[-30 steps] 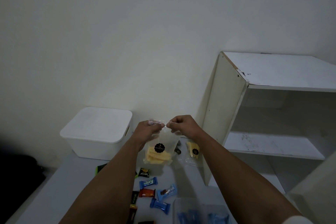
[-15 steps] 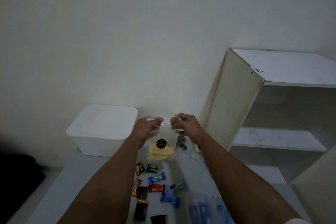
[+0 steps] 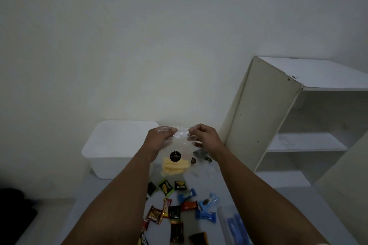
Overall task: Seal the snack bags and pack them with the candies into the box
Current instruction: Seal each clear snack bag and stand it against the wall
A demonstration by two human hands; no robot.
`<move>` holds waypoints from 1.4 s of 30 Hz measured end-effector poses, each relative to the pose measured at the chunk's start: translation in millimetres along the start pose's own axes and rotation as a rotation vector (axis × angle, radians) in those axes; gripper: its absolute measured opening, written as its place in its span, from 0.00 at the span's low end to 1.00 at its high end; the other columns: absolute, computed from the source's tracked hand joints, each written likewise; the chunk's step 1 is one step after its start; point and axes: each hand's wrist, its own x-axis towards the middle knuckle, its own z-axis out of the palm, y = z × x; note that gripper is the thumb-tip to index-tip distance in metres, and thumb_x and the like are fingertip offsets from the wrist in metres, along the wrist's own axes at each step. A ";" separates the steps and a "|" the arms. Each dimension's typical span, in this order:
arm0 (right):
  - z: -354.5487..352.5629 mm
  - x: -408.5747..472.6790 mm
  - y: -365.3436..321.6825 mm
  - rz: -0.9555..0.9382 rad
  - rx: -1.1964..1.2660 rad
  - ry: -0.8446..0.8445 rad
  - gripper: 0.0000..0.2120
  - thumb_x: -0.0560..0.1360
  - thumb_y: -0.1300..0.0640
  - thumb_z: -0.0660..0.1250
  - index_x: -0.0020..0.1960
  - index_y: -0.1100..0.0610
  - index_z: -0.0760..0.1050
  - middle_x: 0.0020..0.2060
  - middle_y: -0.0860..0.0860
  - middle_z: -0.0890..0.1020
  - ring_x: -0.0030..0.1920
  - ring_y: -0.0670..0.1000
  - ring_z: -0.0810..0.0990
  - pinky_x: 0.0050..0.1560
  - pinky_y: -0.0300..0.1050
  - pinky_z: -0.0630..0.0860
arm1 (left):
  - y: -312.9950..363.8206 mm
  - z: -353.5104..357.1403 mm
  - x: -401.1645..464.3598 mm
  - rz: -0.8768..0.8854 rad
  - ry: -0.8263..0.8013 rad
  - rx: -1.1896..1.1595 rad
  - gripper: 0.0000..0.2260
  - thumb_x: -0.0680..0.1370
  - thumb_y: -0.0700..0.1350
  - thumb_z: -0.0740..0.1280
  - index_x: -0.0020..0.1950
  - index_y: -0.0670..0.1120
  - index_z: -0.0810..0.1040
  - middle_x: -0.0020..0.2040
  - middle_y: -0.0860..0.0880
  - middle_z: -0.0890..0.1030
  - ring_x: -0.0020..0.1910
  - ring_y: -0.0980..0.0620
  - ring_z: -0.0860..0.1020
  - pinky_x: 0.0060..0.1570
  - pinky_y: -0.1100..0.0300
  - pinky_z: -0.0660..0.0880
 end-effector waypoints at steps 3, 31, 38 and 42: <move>19.5 -4.6 -1.0 -0.015 0.004 0.028 0.04 0.78 0.60 0.69 0.44 0.57 0.78 0.42 0.54 0.85 0.43 0.52 0.85 0.48 0.51 0.75 | 0.2 -18.9 -2.0 -0.016 -0.028 0.007 0.14 0.72 0.49 0.78 0.54 0.43 0.86 0.48 0.47 0.87 0.45 0.53 0.82 0.47 0.59 0.78; 76.5 -16.8 -0.3 -0.063 -0.033 0.003 0.05 0.74 0.55 0.75 0.45 0.57 0.82 0.40 0.53 0.84 0.42 0.50 0.83 0.48 0.47 0.77 | 18.1 -58.4 -12.8 -0.013 -0.145 0.104 0.11 0.74 0.48 0.77 0.50 0.42 0.85 0.42 0.48 0.86 0.44 0.51 0.83 0.59 0.47 0.79; 45.9 -10.7 -3.0 -0.044 -0.004 0.028 0.04 0.75 0.56 0.74 0.47 0.57 0.83 0.41 0.52 0.85 0.43 0.50 0.84 0.49 0.46 0.78 | 13.4 -33.4 -8.4 -0.007 -0.106 0.060 0.07 0.77 0.46 0.73 0.51 0.44 0.86 0.44 0.45 0.84 0.44 0.50 0.80 0.51 0.53 0.80; 24.1 -4.2 0.6 -0.040 -0.005 0.027 0.06 0.75 0.56 0.74 0.45 0.58 0.82 0.39 0.54 0.84 0.41 0.51 0.84 0.46 0.46 0.78 | 13.3 -11.9 -4.0 -0.050 -0.102 0.047 0.11 0.77 0.47 0.73 0.55 0.42 0.84 0.46 0.46 0.84 0.42 0.53 0.81 0.47 0.57 0.80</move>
